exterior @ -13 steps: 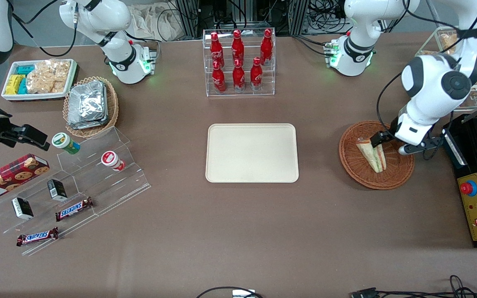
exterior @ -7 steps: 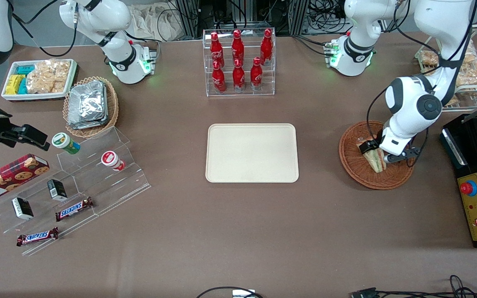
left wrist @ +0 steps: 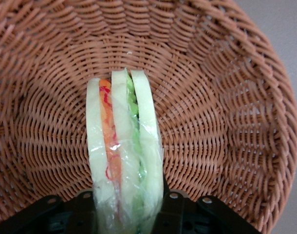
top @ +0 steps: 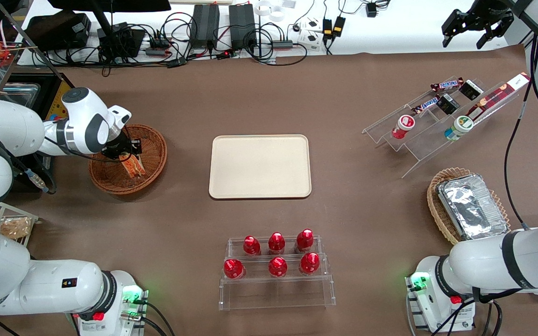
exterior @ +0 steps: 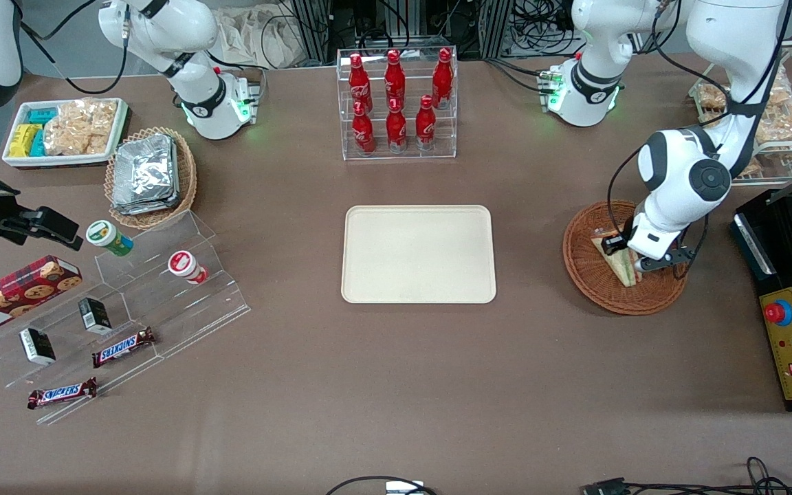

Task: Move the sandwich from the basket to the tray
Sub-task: 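Lift the sandwich up out of the basket with the left gripper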

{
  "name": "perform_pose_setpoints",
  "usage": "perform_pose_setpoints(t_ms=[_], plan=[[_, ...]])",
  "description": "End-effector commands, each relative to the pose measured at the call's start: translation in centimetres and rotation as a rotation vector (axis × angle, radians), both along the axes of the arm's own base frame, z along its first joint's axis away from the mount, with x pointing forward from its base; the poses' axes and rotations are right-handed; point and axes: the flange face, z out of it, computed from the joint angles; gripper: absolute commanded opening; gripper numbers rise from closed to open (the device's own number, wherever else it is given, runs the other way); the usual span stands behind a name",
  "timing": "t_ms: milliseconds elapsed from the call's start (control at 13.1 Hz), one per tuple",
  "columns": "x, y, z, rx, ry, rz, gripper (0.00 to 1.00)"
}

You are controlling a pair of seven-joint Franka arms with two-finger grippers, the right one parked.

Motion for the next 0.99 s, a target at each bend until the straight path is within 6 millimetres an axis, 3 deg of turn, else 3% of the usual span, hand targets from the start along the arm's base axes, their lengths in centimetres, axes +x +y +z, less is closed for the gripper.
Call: perform_pose_setpoints(t_ms=[0, 152, 457, 533, 686, 762, 914], plan=[[0.7, -0.1, 5.2, 0.001, -0.013, -0.043, 0.02], [1.5, -0.1, 11.3, -0.001, 0.02, -0.055, 0.02], [5.1, 0.0, 27.0, -0.01, 0.118, -0.075, 0.03], [5.4, -0.1, 30.1, -0.011, 0.129, -0.079, 0.03], [5.8, -0.8, 34.4, -0.013, 0.146, -0.092, 0.04], [5.9, -1.7, 35.3, -0.013, 0.154, -0.108, 0.06], [6.0, -6.5, 35.4, -0.005, 0.16, -0.194, 0.07]])
